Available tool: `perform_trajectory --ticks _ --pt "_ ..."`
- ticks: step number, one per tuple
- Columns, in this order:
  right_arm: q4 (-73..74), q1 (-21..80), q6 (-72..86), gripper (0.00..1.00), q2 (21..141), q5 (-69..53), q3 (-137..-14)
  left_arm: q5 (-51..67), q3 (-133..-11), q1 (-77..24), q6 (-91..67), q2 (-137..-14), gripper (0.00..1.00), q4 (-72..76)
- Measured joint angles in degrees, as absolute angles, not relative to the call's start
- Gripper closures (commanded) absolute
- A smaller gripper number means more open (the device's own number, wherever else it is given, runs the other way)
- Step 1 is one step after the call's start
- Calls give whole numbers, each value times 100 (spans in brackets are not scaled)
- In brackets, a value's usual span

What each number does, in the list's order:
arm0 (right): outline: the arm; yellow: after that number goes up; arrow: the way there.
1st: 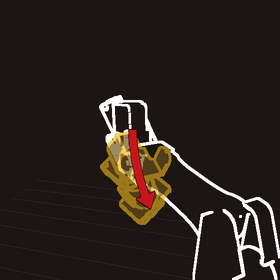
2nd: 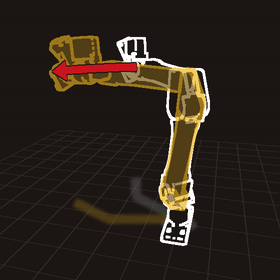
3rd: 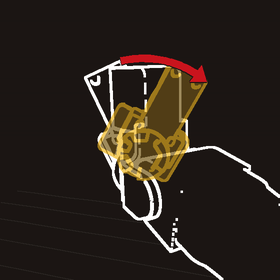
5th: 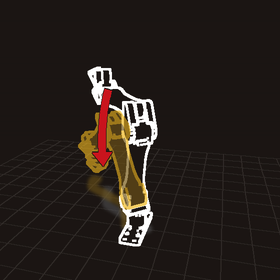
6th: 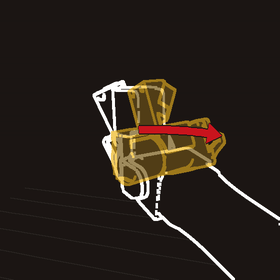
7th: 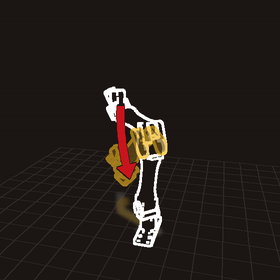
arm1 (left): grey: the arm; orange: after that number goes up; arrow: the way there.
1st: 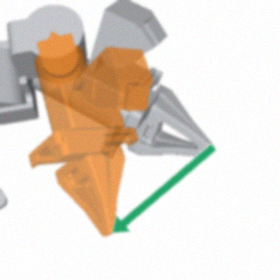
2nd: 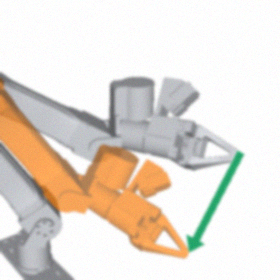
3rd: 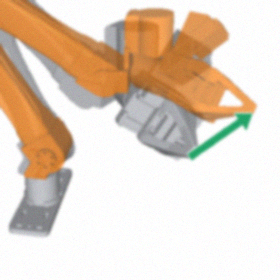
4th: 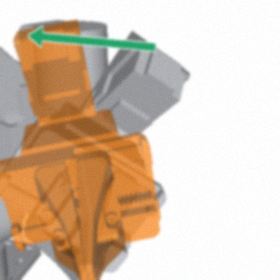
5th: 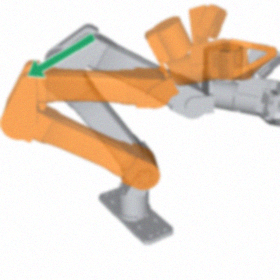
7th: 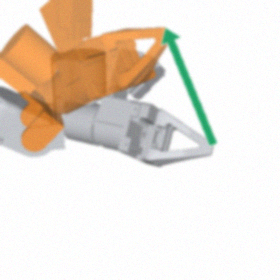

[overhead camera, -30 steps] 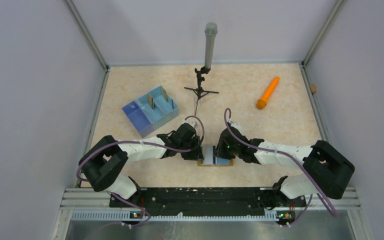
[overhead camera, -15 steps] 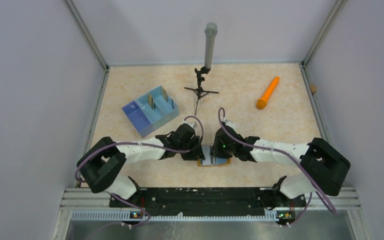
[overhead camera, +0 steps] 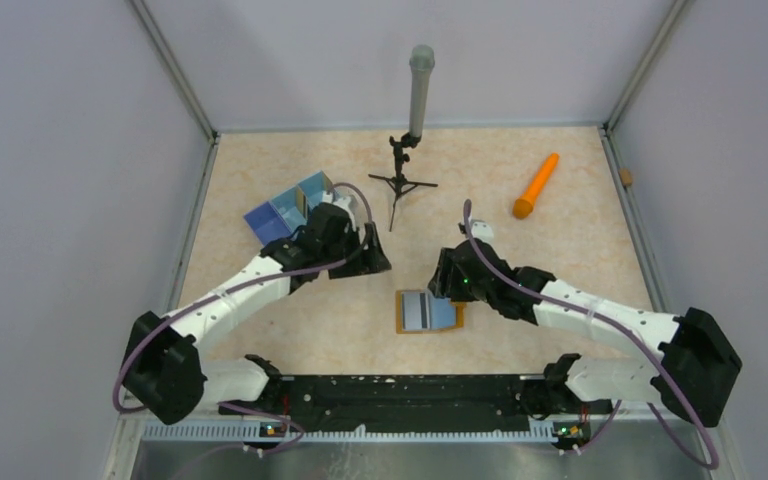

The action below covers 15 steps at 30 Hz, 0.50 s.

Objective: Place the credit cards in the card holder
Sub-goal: Insert the credit card into the card holder, then pick up the credit card from the storage box.

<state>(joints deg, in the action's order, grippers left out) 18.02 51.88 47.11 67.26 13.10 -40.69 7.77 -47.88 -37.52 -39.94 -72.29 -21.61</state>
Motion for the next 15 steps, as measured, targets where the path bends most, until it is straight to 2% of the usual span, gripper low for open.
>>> perform_trajectory --ticks 4,10,15 --pt "1868 4777 4379 44 6593 1310 -4069 615 -5347 -2956 -3566 -7168 16 -2630" --pt "1756 4174 3986 44 6348 1127 -3946 176 -6635 -1835 -2958 -7725 28 -3205" --pt "1483 3953 3833 44 6226 805 -3712 -196 -7395 -1341 -2685 -8503 33 -3422"
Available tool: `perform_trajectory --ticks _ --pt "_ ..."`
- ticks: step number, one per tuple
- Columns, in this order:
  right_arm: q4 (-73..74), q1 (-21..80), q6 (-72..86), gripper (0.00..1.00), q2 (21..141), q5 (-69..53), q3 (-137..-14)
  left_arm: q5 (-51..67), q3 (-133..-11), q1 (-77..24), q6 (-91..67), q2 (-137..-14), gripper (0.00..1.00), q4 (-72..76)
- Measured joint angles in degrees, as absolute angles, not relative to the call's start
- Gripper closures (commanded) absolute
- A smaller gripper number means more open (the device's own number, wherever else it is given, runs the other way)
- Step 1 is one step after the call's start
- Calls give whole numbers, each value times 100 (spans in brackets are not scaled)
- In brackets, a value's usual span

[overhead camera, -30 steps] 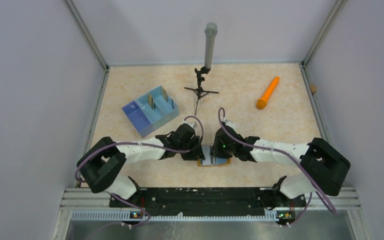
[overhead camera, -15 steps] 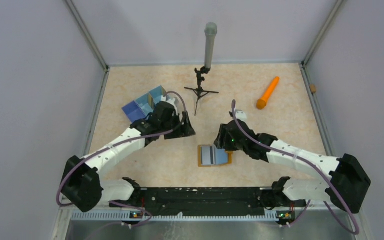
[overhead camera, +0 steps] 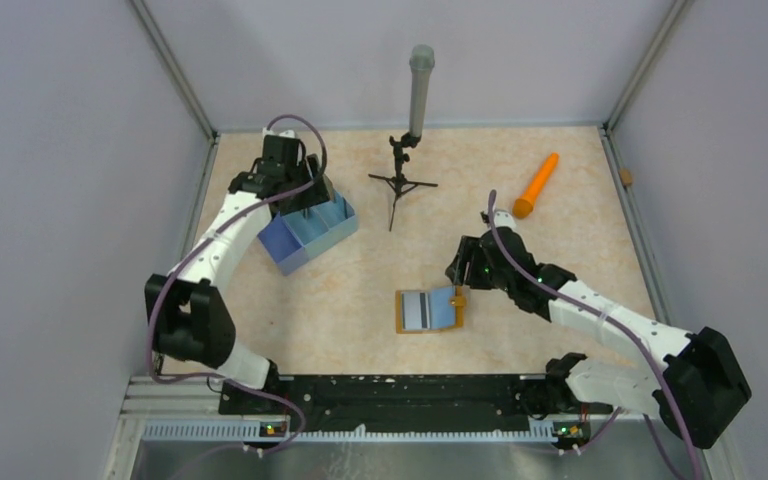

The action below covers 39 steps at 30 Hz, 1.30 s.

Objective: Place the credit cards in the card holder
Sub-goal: Pick up the credit card from the storage box.

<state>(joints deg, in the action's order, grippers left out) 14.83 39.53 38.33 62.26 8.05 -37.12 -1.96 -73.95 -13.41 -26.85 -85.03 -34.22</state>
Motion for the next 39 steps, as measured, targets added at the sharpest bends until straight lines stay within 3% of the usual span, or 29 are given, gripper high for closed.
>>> perform_trajectory --ticks 8,12,17,36,39 --pt "1238 3695 3708 44 6208 392 -3395 -163 -7826 -1094 -2598 -9550 49 -3656" --pt "1144 3581 3699 44 6152 263 -3304 32 -7826 -1076 -2578 -9806 50 -3763" --pt "1072 3518 3701 44 6121 137 -3227 183 -7826 -1070 -2554 -9891 53 -3778" --pt "954 3505 3726 45 6119 34 -3170 362 -7765 -1011 -2539 -10077 82 -3712" --pt "939 3500 3728 45 6121 32 -3122 388 -7734 -1007 -2556 -10051 83 -3688"
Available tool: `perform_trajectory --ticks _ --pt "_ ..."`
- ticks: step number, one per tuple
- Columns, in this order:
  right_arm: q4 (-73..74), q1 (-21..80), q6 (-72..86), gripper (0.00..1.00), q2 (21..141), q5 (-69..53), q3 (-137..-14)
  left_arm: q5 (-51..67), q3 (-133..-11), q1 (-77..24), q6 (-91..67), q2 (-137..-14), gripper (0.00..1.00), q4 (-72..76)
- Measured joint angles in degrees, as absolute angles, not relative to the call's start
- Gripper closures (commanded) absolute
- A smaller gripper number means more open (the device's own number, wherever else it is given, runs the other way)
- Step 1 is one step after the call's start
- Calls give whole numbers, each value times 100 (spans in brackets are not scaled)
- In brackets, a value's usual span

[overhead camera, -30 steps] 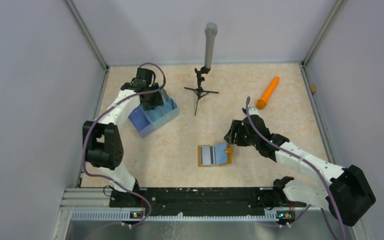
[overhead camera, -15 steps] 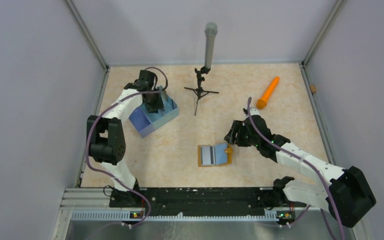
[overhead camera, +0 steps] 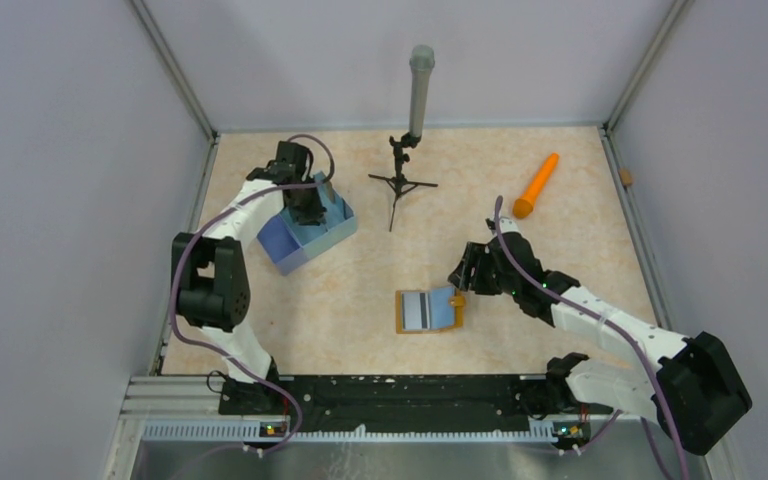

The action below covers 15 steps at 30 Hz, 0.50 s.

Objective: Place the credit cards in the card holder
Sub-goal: Pick up the credit card from the storage box.

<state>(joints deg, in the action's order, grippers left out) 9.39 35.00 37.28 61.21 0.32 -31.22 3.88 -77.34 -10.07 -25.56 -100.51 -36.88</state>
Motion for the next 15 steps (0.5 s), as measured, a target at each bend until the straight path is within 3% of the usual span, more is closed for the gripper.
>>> perform_trajectory --ticks 11,15 --pt "934 3498 3758 45 6121 -36 -3109 355 -7568 -943 -2576 -9830 83 -3732" --pt "934 3498 3765 45 6128 -97 -3109 357 -7559 -941 -2578 -9754 91 -3747"
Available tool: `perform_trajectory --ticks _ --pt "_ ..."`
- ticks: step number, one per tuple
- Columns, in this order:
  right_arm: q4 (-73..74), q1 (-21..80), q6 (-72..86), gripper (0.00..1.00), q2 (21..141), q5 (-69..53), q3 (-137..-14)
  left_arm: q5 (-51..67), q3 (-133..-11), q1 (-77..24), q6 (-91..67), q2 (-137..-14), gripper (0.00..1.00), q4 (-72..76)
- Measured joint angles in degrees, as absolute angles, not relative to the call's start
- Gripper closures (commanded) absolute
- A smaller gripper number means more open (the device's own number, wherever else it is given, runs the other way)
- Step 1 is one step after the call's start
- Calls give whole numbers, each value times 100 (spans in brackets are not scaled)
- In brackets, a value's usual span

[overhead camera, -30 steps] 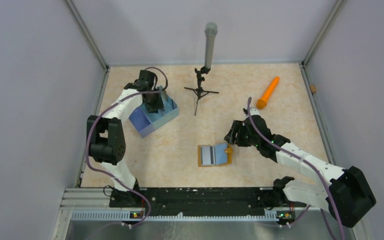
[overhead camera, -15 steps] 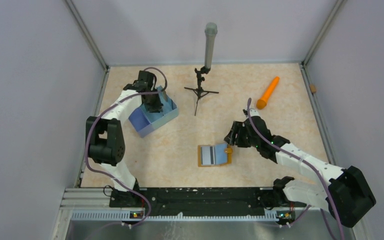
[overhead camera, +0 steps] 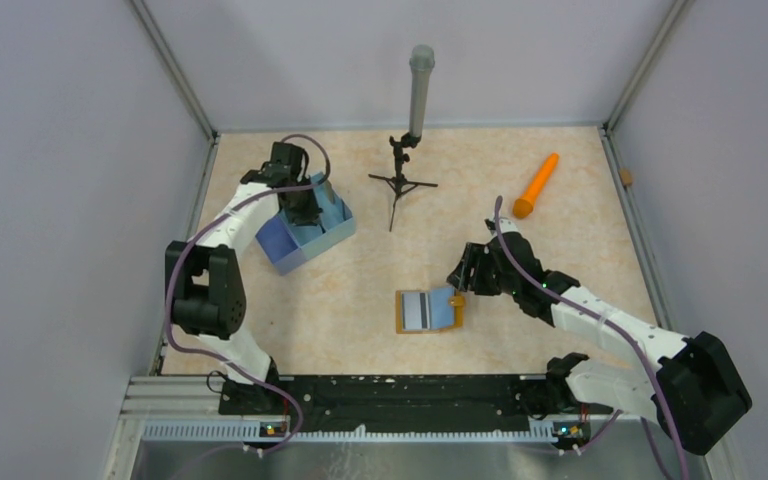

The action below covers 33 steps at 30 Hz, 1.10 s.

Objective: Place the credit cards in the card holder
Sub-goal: Pick up the credit card from the storage box.

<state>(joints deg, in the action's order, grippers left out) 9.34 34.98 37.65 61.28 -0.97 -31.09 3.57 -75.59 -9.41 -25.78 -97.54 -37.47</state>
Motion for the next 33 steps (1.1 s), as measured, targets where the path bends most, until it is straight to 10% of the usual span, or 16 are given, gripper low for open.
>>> perform_trajectory --ticks 20,33 --pt "895 3496 3776 45 6128 -161 -3037 405 -7345 -854 -2571 -9498 100 -3726" --pt "893 3496 3830 45 6128 -165 -3035 384 -7336 -849 -2488 -9502 88 -3715"
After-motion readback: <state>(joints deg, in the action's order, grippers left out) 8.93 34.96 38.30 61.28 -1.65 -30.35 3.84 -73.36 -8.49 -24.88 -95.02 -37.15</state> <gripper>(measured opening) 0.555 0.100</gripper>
